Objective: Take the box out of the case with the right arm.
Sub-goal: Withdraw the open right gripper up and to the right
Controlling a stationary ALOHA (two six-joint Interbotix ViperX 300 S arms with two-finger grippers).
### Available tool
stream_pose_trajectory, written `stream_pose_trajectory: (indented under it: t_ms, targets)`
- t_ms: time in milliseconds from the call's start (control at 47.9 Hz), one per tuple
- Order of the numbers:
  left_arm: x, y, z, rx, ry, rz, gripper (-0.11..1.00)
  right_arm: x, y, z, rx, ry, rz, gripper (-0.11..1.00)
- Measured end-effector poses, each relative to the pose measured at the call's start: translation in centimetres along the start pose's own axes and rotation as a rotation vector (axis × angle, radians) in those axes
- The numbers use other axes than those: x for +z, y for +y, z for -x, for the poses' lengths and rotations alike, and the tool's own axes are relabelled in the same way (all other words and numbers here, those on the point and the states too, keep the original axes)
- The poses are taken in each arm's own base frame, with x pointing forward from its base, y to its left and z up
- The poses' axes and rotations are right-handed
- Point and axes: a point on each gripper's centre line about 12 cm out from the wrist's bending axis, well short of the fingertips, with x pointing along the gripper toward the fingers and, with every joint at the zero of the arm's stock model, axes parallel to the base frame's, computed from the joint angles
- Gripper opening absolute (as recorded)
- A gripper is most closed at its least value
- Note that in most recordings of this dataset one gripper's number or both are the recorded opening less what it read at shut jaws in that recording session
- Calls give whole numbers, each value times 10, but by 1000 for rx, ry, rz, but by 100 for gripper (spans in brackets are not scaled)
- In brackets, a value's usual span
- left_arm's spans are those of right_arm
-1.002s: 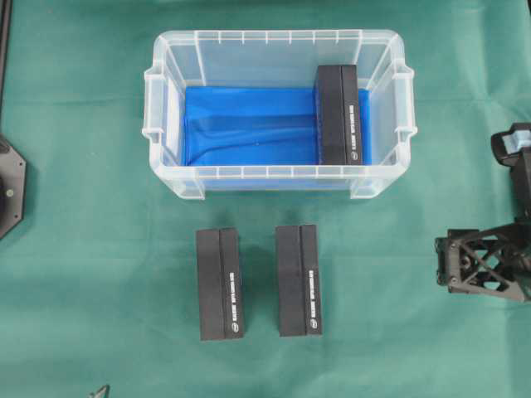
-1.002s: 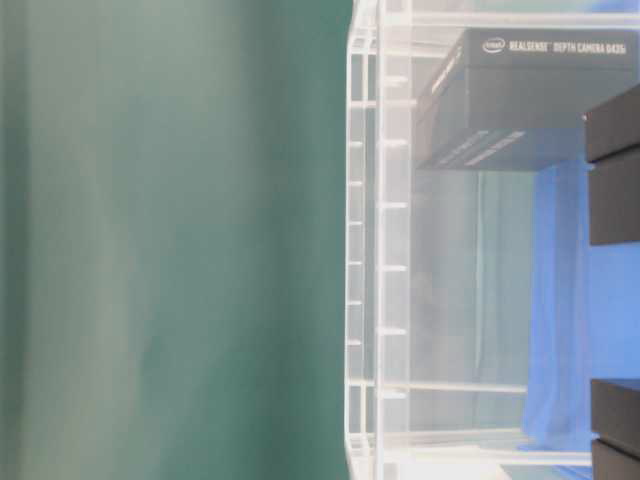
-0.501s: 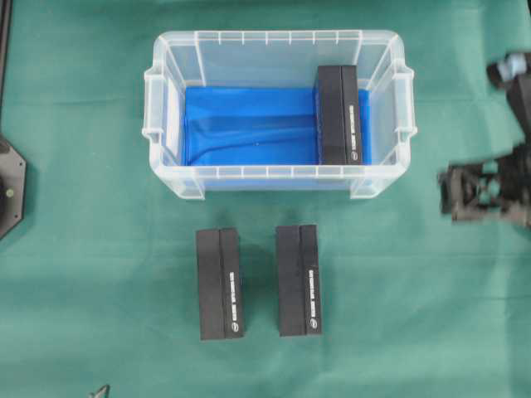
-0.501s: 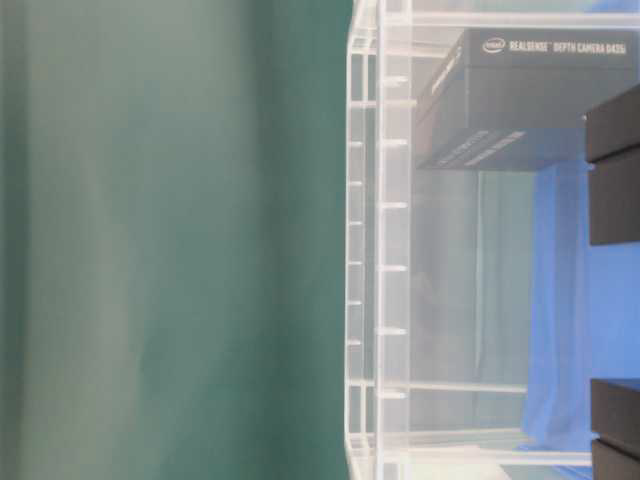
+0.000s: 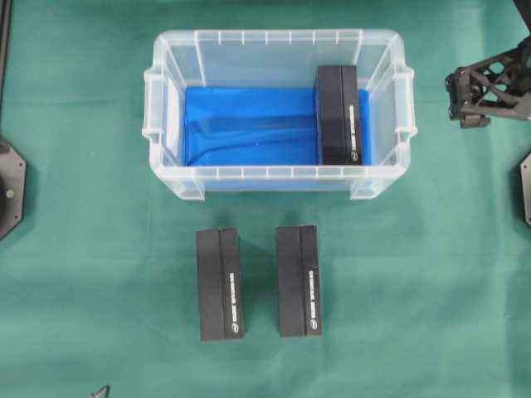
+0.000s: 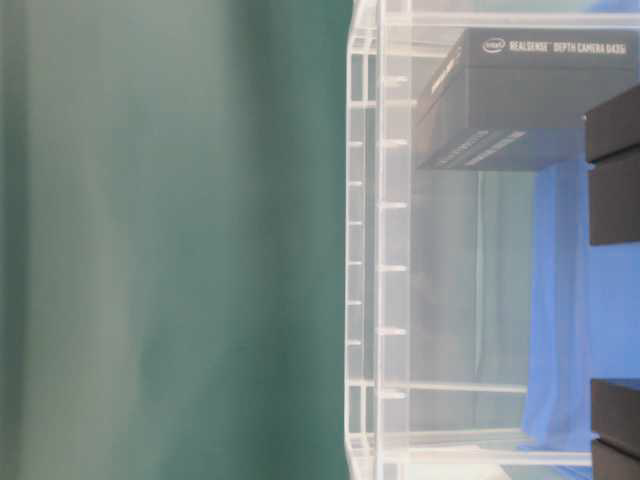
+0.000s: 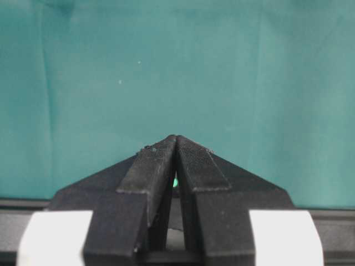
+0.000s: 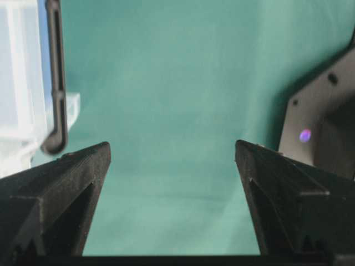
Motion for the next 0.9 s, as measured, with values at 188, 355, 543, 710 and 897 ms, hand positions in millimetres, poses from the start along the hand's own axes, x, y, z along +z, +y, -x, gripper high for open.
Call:
stream_pose_trajectory:
  t_ms: [188, 355, 543, 710, 897]
  targets:
    - [0, 0, 0, -2, -1, 0, 0, 6, 0, -1, 7, -3, -12, 89]
    - [0, 0, 0, 0, 0, -2, 0, 5, 0, -1, 7, 0, -11, 89]
    - [0, 0, 0, -2, -1, 2, 0, 5, 0, -1, 7, 3, -13, 89]
    - [0, 0, 0, -2, -1, 2, 0, 5, 0, -1, 7, 3, -13, 89]
    - [0, 0, 0, -2, 0, 2, 0, 5, 0, -1, 9, 3, -16, 89]
